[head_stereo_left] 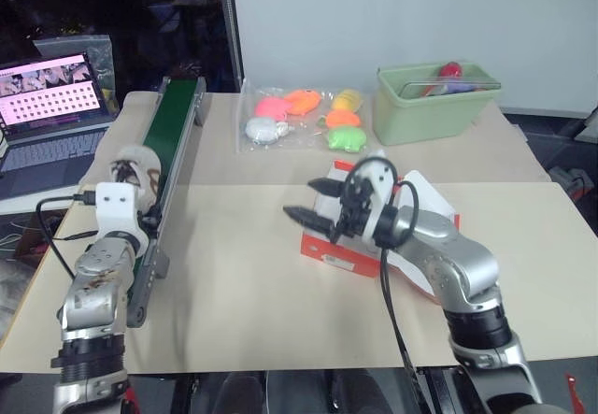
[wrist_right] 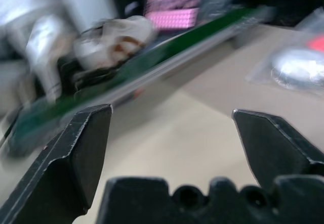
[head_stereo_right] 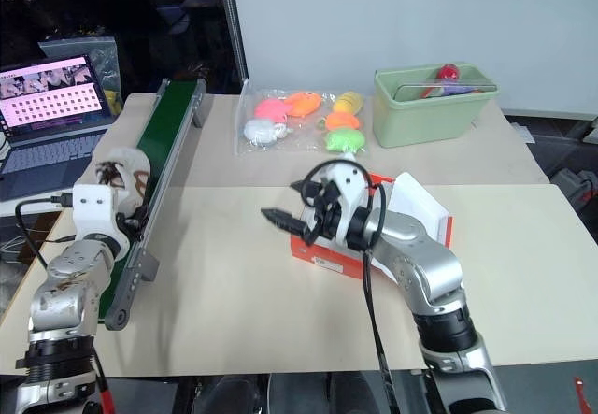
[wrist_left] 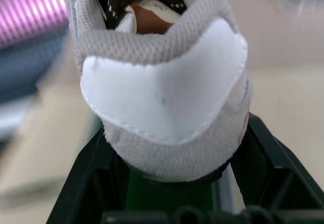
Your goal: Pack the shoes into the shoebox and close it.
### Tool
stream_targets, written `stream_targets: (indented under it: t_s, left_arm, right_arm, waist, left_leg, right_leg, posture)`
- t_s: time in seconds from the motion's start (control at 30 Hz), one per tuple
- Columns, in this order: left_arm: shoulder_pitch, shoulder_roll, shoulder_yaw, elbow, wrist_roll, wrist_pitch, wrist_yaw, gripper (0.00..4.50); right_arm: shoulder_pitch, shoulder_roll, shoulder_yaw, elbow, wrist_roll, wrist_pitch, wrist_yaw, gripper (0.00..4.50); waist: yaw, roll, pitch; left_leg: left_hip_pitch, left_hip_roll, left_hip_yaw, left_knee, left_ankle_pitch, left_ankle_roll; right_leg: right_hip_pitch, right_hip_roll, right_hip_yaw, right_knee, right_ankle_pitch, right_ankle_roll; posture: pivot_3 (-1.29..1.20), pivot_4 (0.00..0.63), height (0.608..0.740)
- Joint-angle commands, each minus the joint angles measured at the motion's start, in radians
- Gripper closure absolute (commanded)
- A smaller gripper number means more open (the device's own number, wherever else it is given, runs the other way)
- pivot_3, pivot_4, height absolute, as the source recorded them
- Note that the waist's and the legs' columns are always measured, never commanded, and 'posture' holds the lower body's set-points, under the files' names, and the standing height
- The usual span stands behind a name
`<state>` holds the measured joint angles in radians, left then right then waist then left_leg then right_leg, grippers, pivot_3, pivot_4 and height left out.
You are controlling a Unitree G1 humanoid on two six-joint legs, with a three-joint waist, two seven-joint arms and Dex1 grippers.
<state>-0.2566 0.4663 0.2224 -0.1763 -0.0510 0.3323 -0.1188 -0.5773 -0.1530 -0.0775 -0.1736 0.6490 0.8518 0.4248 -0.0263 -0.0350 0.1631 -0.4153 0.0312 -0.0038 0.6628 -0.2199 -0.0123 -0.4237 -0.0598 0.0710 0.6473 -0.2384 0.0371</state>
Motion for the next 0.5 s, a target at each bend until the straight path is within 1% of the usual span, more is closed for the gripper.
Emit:
stream_targets:
  t_s: [0.03, 0.07, 0.1, 0.17, 0.2, 0.27, 0.33, 0.5]
  left_arm:
    - [-0.012, -0.017, -0.098, -0.149, 0.019, -0.121, -0.06, 2.02]
    - [-0.009, -0.024, -0.123, -0.161, 0.013, -0.118, -0.079, 2.02]
    - [0.012, -0.038, -0.193, -0.207, -0.009, -0.115, -0.129, 2.02]
    - [0.039, -0.05, -0.277, -0.266, -0.033, -0.113, -0.199, 2.02]
    - [0.045, -0.052, -0.297, -0.28, -0.038, -0.111, -0.222, 2.02]
    - [0.047, -0.067, -0.293, -0.289, -0.084, -0.076, -0.244, 2.02]
    - [0.046, -0.076, -0.294, -0.297, -0.117, -0.051, -0.266, 2.02]
    - [0.028, -0.087, -0.302, -0.317, -0.166, 0.011, -0.307, 2.02]
  right_arm:
    - [-0.044, 0.103, -0.154, 0.049, 0.247, 0.2, -0.135, 0.0]
    - [-0.052, 0.124, -0.18, 0.062, 0.297, 0.249, -0.16, 0.0]
    - [-0.076, 0.171, -0.232, 0.129, 0.397, 0.32, -0.229, 0.0]
    - [-0.115, 0.229, -0.302, 0.222, 0.526, 0.4, -0.335, 0.0]
    - [-0.131, 0.243, -0.325, 0.251, 0.567, 0.422, -0.375, 0.0]
    - [-0.17, 0.252, -0.352, 0.28, 0.631, 0.413, -0.407, 0.0]
    - [-0.205, 0.254, -0.365, 0.305, 0.674, 0.401, -0.425, 0.0]
    - [-0.242, 0.254, -0.315, 0.318, 0.629, 0.363, -0.422, 0.0]
  waist:
    - [0.006, 0.0, 0.0]
    - [0.007, 0.001, -0.001]
    - [0.007, 0.001, -0.001]
    - [0.002, 0.001, 0.0]
    - [0.0, 0.001, 0.0]
    - [-0.007, 0.001, 0.0]
    - [-0.014, 0.002, 0.0]
    - [-0.029, 0.003, 0.0]
  left_leg:
    - [0.0, 0.0, 0.0, -0.001, 0.0, 0.0]
    - [0.0, 0.001, 0.0, -0.002, 0.0, 0.0]
    - [0.0, 0.001, 0.0, -0.003, 0.0, 0.0]
    - [-0.001, 0.001, 0.001, -0.003, 0.0, 0.0]
    - [-0.001, 0.0, 0.001, -0.003, 0.0, 0.0]
    - [-0.001, 0.0, 0.001, -0.003, 0.0, 0.0]
    - [-0.001, 0.0, 0.001, -0.002, 0.0, 0.0]
    - [0.0, 0.001, 0.0, -0.002, 0.0, 0.001]
  right_leg:
    - [0.0, -0.001, 0.0, 0.0, 0.0, 0.0]
    - [0.0, -0.001, 0.0, 0.001, 0.0, 0.0]
    - [0.0, -0.001, 0.0, 0.001, 0.0, 0.0]
    - [0.0, -0.001, 0.0, 0.001, 0.0, 0.0]
    - [0.0, -0.001, 0.0, 0.001, 0.0, 0.0]
    - [0.0, 0.0, 0.0, 0.001, 0.0, 0.0]
    - [-0.001, 0.001, 0.0, 0.0, 0.0, 0.0]
    - [0.0, 0.003, 0.0, -0.001, 0.0, 0.001]
  posture:
    - [0.0, 0.15, 0.729]
    - [0.0, 0.15, 0.729]
    - [0.0, 0.15, 0.729]
    - [0.0, 0.15, 0.729]
    - [0.0, 0.15, 0.729]
    - [0.0, 0.15, 0.729]
    - [0.0, 0.15, 0.729]
    - [0.0, 0.15, 0.729]
